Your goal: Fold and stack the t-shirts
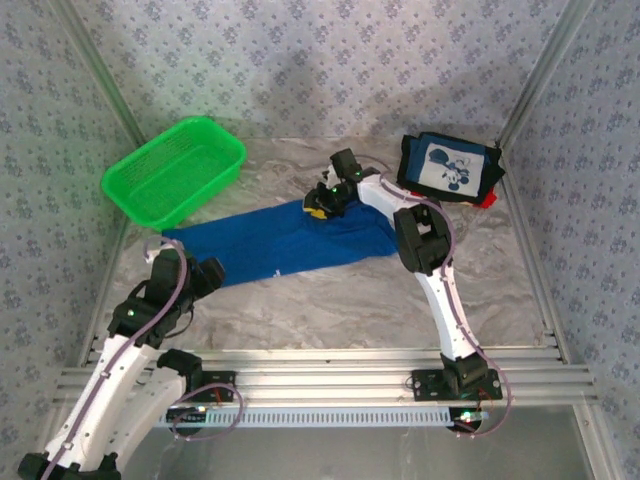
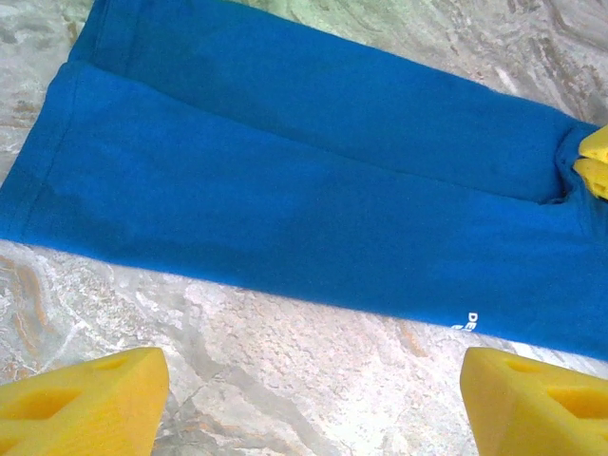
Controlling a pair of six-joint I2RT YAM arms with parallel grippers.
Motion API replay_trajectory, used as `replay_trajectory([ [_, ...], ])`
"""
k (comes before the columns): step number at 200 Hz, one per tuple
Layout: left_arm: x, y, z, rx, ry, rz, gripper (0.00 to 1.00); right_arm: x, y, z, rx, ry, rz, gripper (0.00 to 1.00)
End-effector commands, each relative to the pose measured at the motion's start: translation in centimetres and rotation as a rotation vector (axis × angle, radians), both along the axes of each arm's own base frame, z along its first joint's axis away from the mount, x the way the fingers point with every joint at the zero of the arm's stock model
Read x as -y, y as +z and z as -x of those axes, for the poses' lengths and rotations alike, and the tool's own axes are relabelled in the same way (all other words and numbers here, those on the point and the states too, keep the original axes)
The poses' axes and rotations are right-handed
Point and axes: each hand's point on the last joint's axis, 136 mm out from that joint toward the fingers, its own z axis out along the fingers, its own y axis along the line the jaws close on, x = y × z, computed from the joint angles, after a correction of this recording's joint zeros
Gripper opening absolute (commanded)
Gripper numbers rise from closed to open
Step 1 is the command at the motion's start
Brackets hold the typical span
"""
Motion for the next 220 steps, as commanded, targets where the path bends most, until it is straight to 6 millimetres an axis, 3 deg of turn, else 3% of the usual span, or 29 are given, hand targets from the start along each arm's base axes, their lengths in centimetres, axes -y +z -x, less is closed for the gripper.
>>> replay_trajectory([
  [1,-0.7,-1.4,0.7,-0.034,0.032,-0.009,0.81,1.0,6.6,-1.1,0.132,-0.009,-0.08,0.44],
  [36,-1.3,-2.8,0.7,-0.095,0.076,0.0,0.82,3.4,14.1,0.4,0.277,0.043,-0.049,0.62],
  [50,-1.4,-2.8,0.3,-0.119,0.075,0.008,0.82,5.1,15.2,2.0,0.28,0.055,0.009,0.7],
  [71,-1.7,-1.7,-0.7,-0.133,0.067,-0.014,0.82,9.6,14.7,4.5,0.261,0.037,0.182,0.74],
  [98,-2.2,0.0,-2.5,-0.119,0.055,-0.026,0.87,15.0,12.9,7.2,0.265,-0.026,0.342,0.85],
  [119,-2.6,-0.3,-4.0,-0.157,0.057,0.039,0.86,16.6,9.7,9.7,0.147,-0.028,0.328,0.78],
  [142,-2.7,-1.6,-5.6,-0.224,0.027,0.064,0.81,15.8,6.4,10.9,0.074,-0.031,0.309,0.58],
  [154,-2.7,-2.8,-6.3,-0.272,0.004,0.063,0.73,15.3,4.7,10.8,0.032,-0.061,0.293,0.42],
  [170,-3.0,-4.5,-7.2,-0.338,0.001,0.051,0.62,14.8,2.6,10.5,-0.013,-0.095,0.301,0.3],
  [194,-4.4,-6.8,-8.2,-0.418,0.033,0.0,0.52,14.7,-0.4,10.2,-0.079,-0.124,0.357,0.23],
  [220,-6.4,-9.3,-8.6,-0.511,0.09,-0.053,0.5,15.5,-2.8,9.7,-0.118,-0.162,0.446,0.23],
])
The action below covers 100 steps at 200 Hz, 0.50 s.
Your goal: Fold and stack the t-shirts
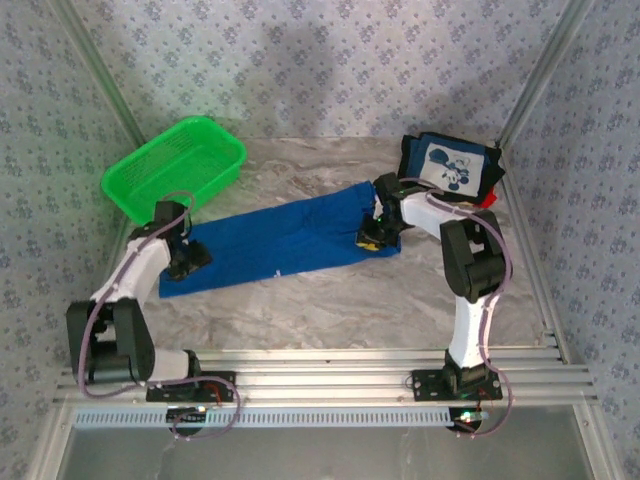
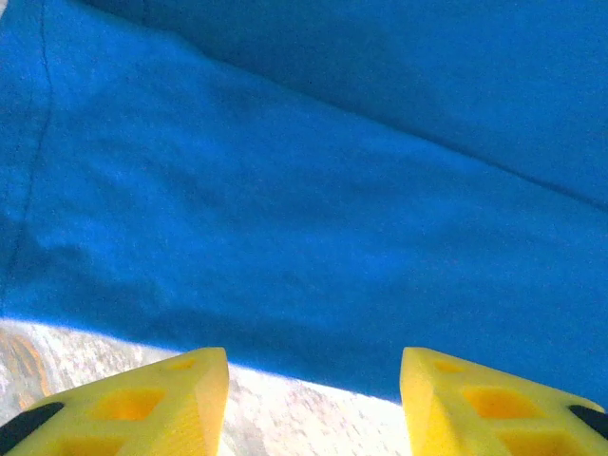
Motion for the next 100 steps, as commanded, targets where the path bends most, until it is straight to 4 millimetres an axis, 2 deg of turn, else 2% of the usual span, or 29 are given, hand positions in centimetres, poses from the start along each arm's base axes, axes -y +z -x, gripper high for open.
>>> replay_trajectory([
  [1,-2.0,-0.6,-1.1,-0.03,0.014,-0.077,0.5,0.8,-1.4,-1.4,-0.004,-0.073,0.083,0.23],
  [22,-3.1,-3.0,-0.3,-0.157,0.042,-0.099,0.44,1.8,-2.9,-1.4,-0.052,-0.109,0.159,0.23],
  [49,-3.0,-4.8,1.0,-0.212,0.06,-0.092,0.43,2.7,-3.3,-3.0,-0.057,-0.143,0.237,0.24],
  [74,-1.9,-5.9,3.0,-0.255,0.069,-0.04,0.43,2.5,-3.5,-5.5,-0.059,-0.165,0.243,0.26],
  [100,-0.6,-6.3,5.6,-0.278,0.086,0.009,0.43,1.8,-3.1,-9.4,-0.038,-0.195,0.211,0.28],
])
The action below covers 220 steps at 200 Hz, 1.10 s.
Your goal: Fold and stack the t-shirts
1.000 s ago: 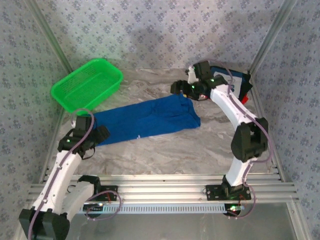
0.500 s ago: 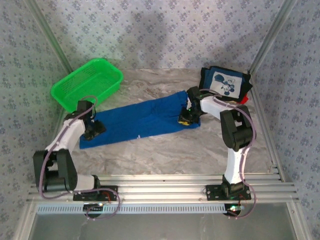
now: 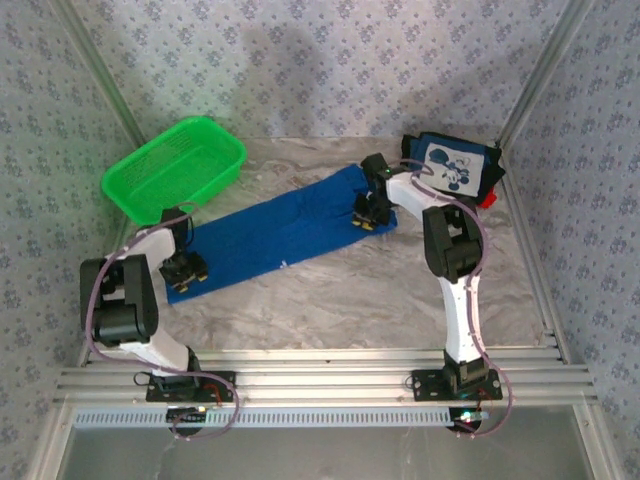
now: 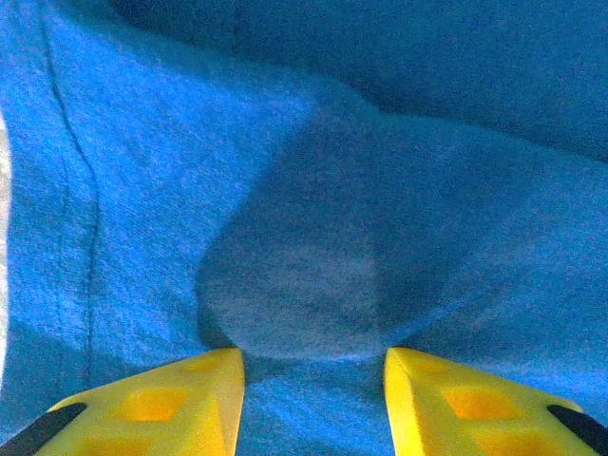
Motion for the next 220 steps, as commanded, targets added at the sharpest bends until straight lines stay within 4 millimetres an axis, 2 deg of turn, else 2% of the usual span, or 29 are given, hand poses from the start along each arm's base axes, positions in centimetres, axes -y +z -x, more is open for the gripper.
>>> replay_trajectory([
  [1,1.4,-0.7,3.7,-0.069,0.031,0.056,0.42,2.0,-3.0,-1.4,-0.074,-0.072,0.084,0.28],
  [17,2.8,-0.9,5.3,-0.073,0.037,0.101,0.42,1.4,-3.4,-3.5,-0.094,-0.131,-0.013,0.34],
  [37,5.0,-1.0,7.2,-0.089,0.045,0.158,0.42,0.7,-2.9,-7.8,0.002,-0.257,-0.143,0.37],
  [69,9.4,-1.2,9.2,-0.077,0.077,0.283,0.44,-1.4,-1.7,-12.0,0.053,-0.256,-0.272,0.42],
  [81,10.9,-0.8,9.4,-0.065,0.068,0.319,0.45,-2.9,-0.4,-14.2,0.102,-0.242,-0.369,0.46],
  [99,12.9,0.4,9.6,-0.058,0.041,0.378,0.47,-3.8,2.4,-16.6,0.181,-0.23,-0.473,0.5],
  [111,14.0,1.8,9.5,-0.042,0.006,0.412,0.49,-3.7,4.7,-17.6,0.235,-0.22,-0.516,0.53],
  [125,15.0,3.8,9.2,-0.017,-0.036,0.462,0.51,-3.6,7.4,-18.0,0.278,-0.194,-0.548,0.57],
  [152,16.8,9.0,6.8,0.128,-0.139,0.558,0.62,-3.3,12.2,-16.3,0.333,-0.106,-0.533,0.61],
  [170,15.8,10.6,5.2,0.166,-0.169,0.497,0.66,-3.5,14.5,-13.4,0.353,-0.031,-0.494,0.64],
  [189,14.2,9.6,3.3,0.155,-0.189,0.377,0.67,-3.5,14.6,-9.2,0.326,0.02,-0.422,0.68],
  [209,12.5,7.1,1.6,0.101,-0.22,0.247,0.65,-2.6,14.1,-4.9,0.305,0.071,-0.384,0.71],
  [220,12.0,5.7,1.1,0.067,-0.244,0.201,0.64,-2.1,14.5,-2.9,0.324,0.08,-0.375,0.75],
])
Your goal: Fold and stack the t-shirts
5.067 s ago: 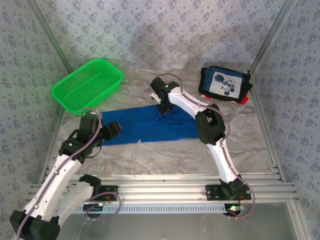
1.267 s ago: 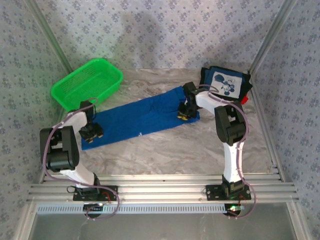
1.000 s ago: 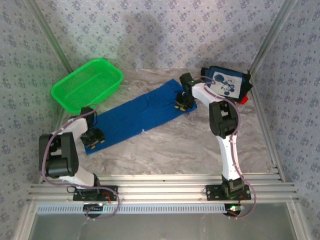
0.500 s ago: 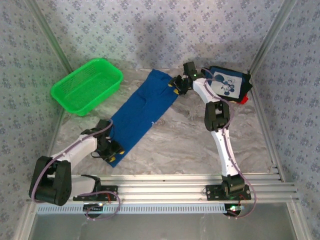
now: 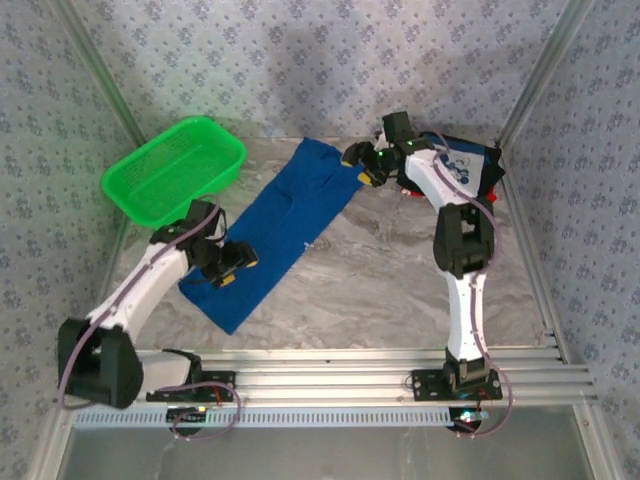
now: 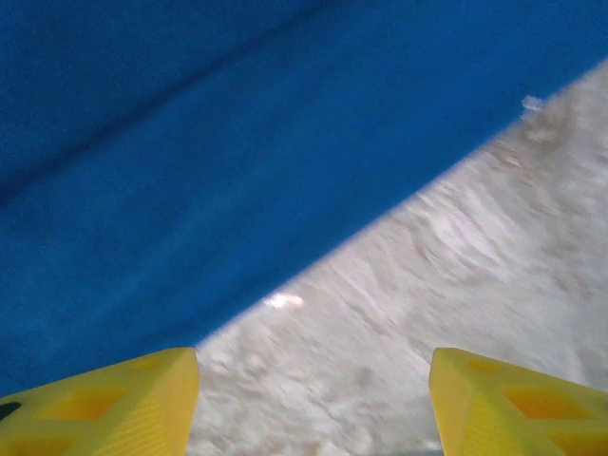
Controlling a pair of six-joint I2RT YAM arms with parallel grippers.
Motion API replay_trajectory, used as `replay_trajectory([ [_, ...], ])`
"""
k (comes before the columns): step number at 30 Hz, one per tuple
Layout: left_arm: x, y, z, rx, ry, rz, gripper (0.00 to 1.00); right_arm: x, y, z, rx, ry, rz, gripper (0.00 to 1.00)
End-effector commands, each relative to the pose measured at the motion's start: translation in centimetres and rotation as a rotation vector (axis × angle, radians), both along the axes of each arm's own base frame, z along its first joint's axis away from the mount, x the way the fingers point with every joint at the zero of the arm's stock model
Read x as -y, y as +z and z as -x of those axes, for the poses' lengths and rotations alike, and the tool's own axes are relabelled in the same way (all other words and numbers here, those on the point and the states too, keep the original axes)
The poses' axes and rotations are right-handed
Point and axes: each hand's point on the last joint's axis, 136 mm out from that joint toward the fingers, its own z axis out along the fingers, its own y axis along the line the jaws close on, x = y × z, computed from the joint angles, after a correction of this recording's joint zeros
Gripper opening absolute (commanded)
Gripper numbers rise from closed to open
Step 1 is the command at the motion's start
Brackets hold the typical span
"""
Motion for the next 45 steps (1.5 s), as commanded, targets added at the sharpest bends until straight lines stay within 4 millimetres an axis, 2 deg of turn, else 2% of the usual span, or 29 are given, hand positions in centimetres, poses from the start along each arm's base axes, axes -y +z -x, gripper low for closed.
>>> replay_trajectory([
  [1,-2.6,-3.5,-0.2,-0.078,-0.071,-0.194,0.64,0.6,1.2,4.4,0.07,0.076,0.059,0.76],
  [5,-3.5,-6.0,-0.7,-0.118,-0.102,-0.265,0.64,2.1,3.1,8.6,0.168,0.104,0.11,0.83],
  [10,-2.7,-8.2,-0.1,-0.163,-0.134,-0.245,0.63,3.7,4.8,12.8,0.238,0.106,0.131,0.88],
  [14,-0.7,-9.7,1.0,-0.193,-0.152,-0.196,0.62,4.5,6.1,15.1,0.288,0.103,0.136,0.9],
  [15,0.1,-10.0,1.4,-0.2,-0.162,-0.192,0.62,4.8,5.4,16.0,0.268,0.108,0.147,0.9],
  [23,5.4,-11.3,4.9,-0.206,-0.151,-0.202,0.62,5.8,5.9,18.5,0.259,0.129,0.111,0.91],
  [27,9.8,-10.8,5.6,-0.167,-0.175,-0.201,0.62,6.0,5.3,20.0,0.235,0.143,0.107,0.92],
  [33,16.2,-11.3,5.8,-0.131,-0.15,-0.138,0.63,7.6,2.7,23.2,0.133,0.101,0.133,0.92],
  [35,18.5,-11.3,5.4,-0.114,-0.155,-0.11,0.63,8.0,1.8,24.3,0.097,0.088,0.135,0.93],
  [37,21.6,-10.8,4.5,-0.084,-0.169,-0.051,0.63,8.8,0.7,26.0,0.041,0.068,0.144,0.93],
  [40,25.5,-9.0,3.3,-0.034,-0.199,0.031,0.65,10.2,0.0,27.6,-0.008,0.022,0.158,0.93],
  [42,26.5,-7.1,2.9,0.003,-0.204,0.067,0.66,11.1,0.0,28.7,-0.025,-0.007,0.172,0.94],
  [43,26.3,-6.1,3.1,0.016,-0.204,0.078,0.68,11.4,0.2,29.2,-0.026,-0.02,0.179,0.94],
  [45,24.4,-4.4,3.4,0.034,-0.207,0.058,0.71,12.1,0.8,30.4,-0.021,-0.055,0.193,0.94],
])
